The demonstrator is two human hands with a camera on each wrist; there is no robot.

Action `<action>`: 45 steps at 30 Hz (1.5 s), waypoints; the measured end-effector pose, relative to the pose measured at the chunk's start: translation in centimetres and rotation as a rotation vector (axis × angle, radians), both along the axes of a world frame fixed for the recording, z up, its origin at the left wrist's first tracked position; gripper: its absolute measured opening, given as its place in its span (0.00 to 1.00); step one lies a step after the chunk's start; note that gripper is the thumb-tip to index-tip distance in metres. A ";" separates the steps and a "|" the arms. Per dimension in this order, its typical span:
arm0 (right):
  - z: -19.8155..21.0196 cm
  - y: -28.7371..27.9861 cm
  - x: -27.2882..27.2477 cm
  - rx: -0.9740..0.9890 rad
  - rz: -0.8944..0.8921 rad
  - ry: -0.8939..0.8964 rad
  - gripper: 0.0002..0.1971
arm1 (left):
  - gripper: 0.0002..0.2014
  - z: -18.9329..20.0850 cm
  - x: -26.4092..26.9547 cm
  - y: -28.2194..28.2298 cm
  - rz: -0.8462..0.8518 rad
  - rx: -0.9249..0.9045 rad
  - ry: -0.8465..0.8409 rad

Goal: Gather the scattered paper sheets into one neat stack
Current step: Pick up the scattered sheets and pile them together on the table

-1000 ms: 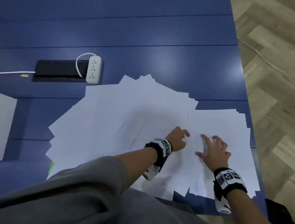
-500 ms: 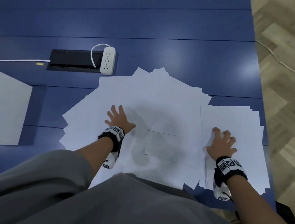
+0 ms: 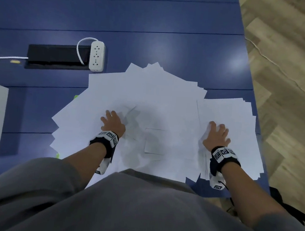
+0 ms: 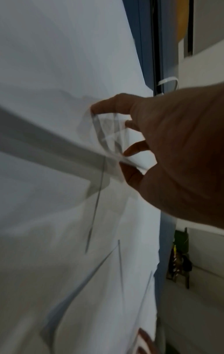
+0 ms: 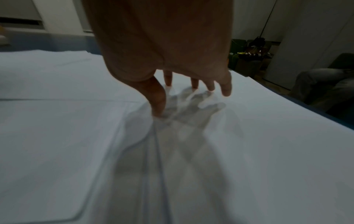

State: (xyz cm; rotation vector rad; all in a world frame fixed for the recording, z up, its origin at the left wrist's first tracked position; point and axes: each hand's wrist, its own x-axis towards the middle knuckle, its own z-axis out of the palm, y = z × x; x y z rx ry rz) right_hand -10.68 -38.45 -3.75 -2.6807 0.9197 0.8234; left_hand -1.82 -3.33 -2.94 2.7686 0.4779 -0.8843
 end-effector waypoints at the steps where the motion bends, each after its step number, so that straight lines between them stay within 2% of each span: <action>1: 0.3 0.6 0.4 -0.023 -0.006 -0.002 0.34 | 0.27 0.2 0.1 0.3 -0.015 -0.021 -0.023; 4: 1.3 3.7 1.9 -0.058 0.077 -0.092 0.33 | 0.18 1.3 0.4 0.8 0.035 -0.115 -0.135; 7: 1.8 8.0 3.7 0.062 0.222 -0.229 0.27 | 0.16 2.3 0.7 0.6 0.089 -0.258 -0.209; 10: 1.7 11.9 5.1 0.171 0.298 -0.260 0.23 | 0.11 3.9 0.5 0.3 0.183 -0.500 -0.275; 12: 1.5 13.6 5.8 0.220 0.322 -0.237 0.26 | 0.07 5.4 0.6 0.0 0.208 -0.661 -0.277; 16: 1.0 16.8 6.2 0.238 0.436 -0.192 0.39 | 0.08 8.4 1.1 1.0 0.317 -1.002 -0.239; 18: 0.8 17.9 5.9 0.207 0.549 -0.181 0.47 | 0.08 9.9 1.4 2.1 0.409 -1.158 -0.228; 20: 0.5 18.7 5.6 0.161 0.694 -0.155 0.52 | 0.09 11.0 1.8 3.7 0.448 -1.235 -0.241; 22: 0.0 19.5 5.3 0.135 0.801 -0.110 0.55 | 0.10 11.3 2.3 6.0 0.443 -1.221 -0.272; 24: -0.2 20.3 5.0 0.110 0.861 -0.085 0.56 | 0.10 10.9 2.5 8.5 0.413 -1.093 -0.323; 30: 0.3 21.8 4.8 0.020 0.911 -0.124 0.36 | 0.11 6.4 1.7 13.7 0.472 -0.765 -0.418; 34: 0.4 22.3 4.3 -0.012 0.952 -0.066 0.36 | 0.08 4.0 0.4 15.6 0.484 -0.643 -0.420; 37: 0.4 22.5 4.1 0.041 0.977 -0.114 0.23 | 0.08 3.2 -0.1 16.7 0.472 -0.623 -0.414; 41: 0.1 22.7 3.6 0.040 0.982 -0.146 0.27 | 0.07 2.9 -0.4 18.2 0.426 -0.605 -0.388; 45: 0.0 23.7 3.3 -0.005 0.961 -0.127 0.32 | 0.08 3.1 -0.8 19.1 0.328 -0.509 -0.316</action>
